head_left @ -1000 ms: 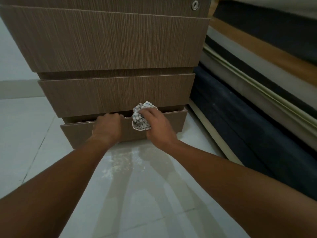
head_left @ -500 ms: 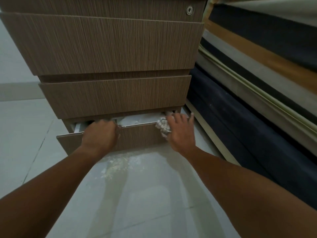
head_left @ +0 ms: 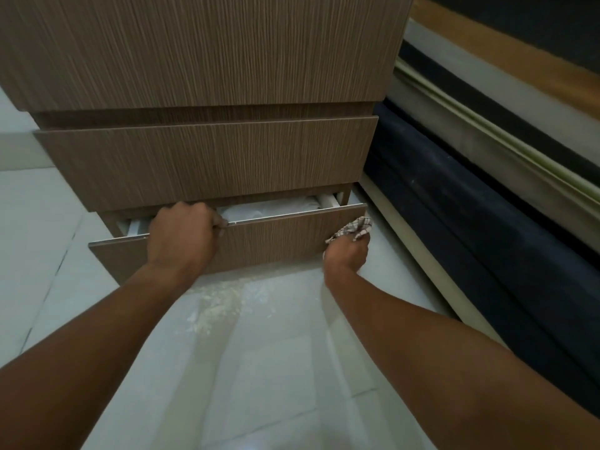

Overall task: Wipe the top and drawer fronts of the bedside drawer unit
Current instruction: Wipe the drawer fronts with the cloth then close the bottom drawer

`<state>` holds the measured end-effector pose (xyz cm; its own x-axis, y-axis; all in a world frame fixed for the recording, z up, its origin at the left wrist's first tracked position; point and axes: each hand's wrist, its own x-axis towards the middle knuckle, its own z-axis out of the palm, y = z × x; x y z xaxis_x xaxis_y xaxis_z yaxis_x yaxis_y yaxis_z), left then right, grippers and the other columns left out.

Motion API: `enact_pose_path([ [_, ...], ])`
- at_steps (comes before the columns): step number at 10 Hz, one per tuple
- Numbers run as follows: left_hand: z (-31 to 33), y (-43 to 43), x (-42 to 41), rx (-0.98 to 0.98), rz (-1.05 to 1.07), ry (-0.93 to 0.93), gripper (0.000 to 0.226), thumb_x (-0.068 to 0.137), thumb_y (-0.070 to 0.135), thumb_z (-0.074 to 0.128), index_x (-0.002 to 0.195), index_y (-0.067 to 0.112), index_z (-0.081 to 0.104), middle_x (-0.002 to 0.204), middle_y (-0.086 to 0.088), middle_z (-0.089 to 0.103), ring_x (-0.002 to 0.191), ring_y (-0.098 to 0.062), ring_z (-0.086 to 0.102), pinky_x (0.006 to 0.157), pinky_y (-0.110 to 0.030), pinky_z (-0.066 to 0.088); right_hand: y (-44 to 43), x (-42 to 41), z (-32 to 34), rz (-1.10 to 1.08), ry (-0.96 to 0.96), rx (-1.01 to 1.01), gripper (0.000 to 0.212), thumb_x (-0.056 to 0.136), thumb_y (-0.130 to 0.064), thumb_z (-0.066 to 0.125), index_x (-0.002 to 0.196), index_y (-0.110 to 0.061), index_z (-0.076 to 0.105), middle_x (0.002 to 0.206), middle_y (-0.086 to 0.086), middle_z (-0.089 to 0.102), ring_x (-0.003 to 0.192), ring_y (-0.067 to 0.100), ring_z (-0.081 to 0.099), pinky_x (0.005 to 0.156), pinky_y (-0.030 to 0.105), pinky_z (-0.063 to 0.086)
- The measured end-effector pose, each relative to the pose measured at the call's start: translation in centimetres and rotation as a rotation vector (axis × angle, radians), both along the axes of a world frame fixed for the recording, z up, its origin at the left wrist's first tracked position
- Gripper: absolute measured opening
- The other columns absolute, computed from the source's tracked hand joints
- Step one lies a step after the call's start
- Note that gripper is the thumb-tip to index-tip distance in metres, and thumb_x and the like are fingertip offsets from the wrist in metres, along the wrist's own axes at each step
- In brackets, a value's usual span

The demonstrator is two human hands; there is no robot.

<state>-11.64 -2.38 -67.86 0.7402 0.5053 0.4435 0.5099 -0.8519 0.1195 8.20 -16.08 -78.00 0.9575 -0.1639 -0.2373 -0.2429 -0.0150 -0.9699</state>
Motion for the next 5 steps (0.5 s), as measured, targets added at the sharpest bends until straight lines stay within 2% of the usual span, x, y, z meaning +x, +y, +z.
enact_pose_path([
  [1, 0.1, 0.0, 0.1, -0.005, -0.009, -0.007, 0.016, 0.085, 0.018, 0.069, 0.095, 0.023, 0.08, 0.088, -0.005, 0.078, 0.074, -0.032, 0.071, 0.066, -0.037, 0.048, 1.6, -1.1, -0.1, 0.078, 0.191, 0.129, 0.047, 0.106, -0.027, 0.037, 0.151, -0.015, 0.037, 0.149, 0.013, 0.048, 0.131, 0.031, 0.053, 0.104, 0.037, 0.046],
  [2, 0.4, -0.2, -0.1, -0.028, -0.014, -0.02, 0.015, 0.086, 0.015, 0.068, 0.09, 0.021, 0.081, 0.082, -0.007, 0.077, 0.071, -0.033, 0.07, 0.067, -0.038, 0.048, 2.8, -3.8, -0.1, 0.245, 0.312, 0.104, 0.044, 0.106, -0.014, 0.034, 0.148, -0.001, 0.038, 0.148, 0.02, 0.047, 0.131, 0.035, 0.052, 0.098, 0.037, 0.047],
  [3, 0.7, -0.6, -0.1, -0.071, -0.003, -0.056, 0.019, 0.09, 0.013, 0.063, 0.097, 0.018, 0.08, 0.087, -0.009, 0.078, 0.075, -0.032, 0.071, 0.072, -0.039, 0.049, 5.2, -8.6, 1.7, 0.417, 0.361, 0.088, 0.042, 0.106, -0.015, 0.034, 0.144, 0.002, 0.041, 0.144, 0.021, 0.05, 0.129, 0.036, 0.054, 0.097, 0.036, 0.047],
  [4, 0.7, -0.6, 0.0, -0.115, 0.023, -0.034, 0.025, 0.091, 0.013, 0.059, 0.106, 0.021, 0.078, 0.099, -0.009, 0.077, 0.088, -0.033, 0.071, 0.079, -0.04, 0.049, 6.8, -11.4, 1.5, 0.514, 0.365, 0.018, 0.042, 0.103, -0.03, 0.045, 0.134, -0.003, 0.054, 0.131, 0.016, 0.064, 0.116, 0.033, 0.065, 0.096, 0.038, 0.054],
  [5, 0.9, -0.3, -0.2, -0.174, 0.052, 0.041, 0.031, 0.089, 0.012, 0.058, 0.109, 0.026, 0.077, 0.102, -0.011, 0.076, 0.095, -0.037, 0.068, 0.08, -0.04, 0.048, 7.1, -13.4, 1.3, 0.697, 0.394, 0.01, 0.027, 0.096, -0.026, 0.057, 0.117, -0.011, 0.066, 0.115, 0.013, 0.072, 0.092, 0.025, 0.071, 0.078, 0.037, 0.062],
])
